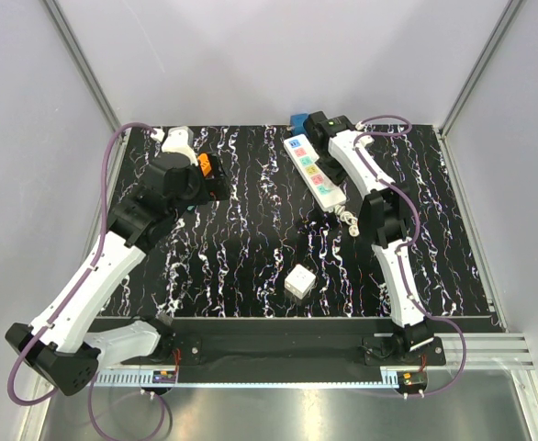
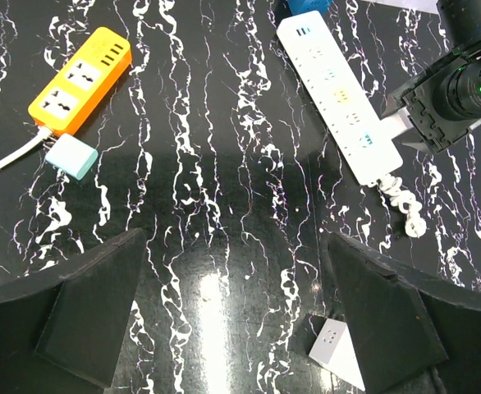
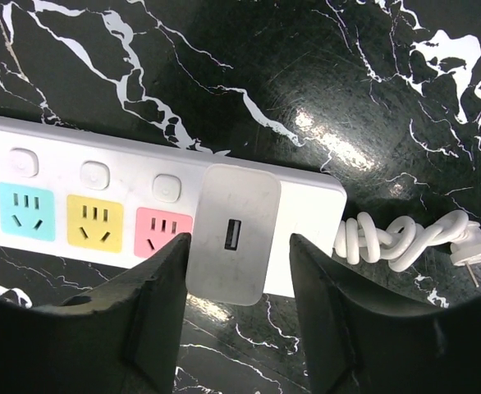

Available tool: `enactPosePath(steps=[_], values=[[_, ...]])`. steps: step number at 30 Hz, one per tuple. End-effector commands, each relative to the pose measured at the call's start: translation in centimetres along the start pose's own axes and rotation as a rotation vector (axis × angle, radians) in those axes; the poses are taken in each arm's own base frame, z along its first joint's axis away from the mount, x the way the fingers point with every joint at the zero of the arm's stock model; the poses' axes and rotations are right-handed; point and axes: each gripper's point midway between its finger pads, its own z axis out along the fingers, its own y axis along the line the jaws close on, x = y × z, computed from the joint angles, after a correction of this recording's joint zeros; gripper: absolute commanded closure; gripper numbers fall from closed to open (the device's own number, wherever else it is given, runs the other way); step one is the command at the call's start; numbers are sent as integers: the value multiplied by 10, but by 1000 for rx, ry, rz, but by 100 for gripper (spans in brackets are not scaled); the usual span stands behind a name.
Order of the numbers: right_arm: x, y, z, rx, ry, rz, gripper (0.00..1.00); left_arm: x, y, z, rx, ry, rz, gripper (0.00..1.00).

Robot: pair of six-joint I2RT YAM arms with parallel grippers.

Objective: Insert the plug

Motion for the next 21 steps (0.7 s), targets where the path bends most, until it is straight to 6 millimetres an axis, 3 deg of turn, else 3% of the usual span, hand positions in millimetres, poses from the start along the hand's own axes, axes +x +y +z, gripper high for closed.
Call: enactPosePath(steps=[1,8,10,21], values=[[-15,-6,-30,-34,8,11,44,-11,-9,4,39,-39,-5,1],[-4,-8,-24,-26,39,9,71,-12,-9,3,43,-40,-4,1],[-1,-13,-19,-7,39,0,100,-13,-9,2,43,-43,-5,1],[8,-21,-27,43,-84,-52,100,-17,-6,-3,38,-61,-19,1]])
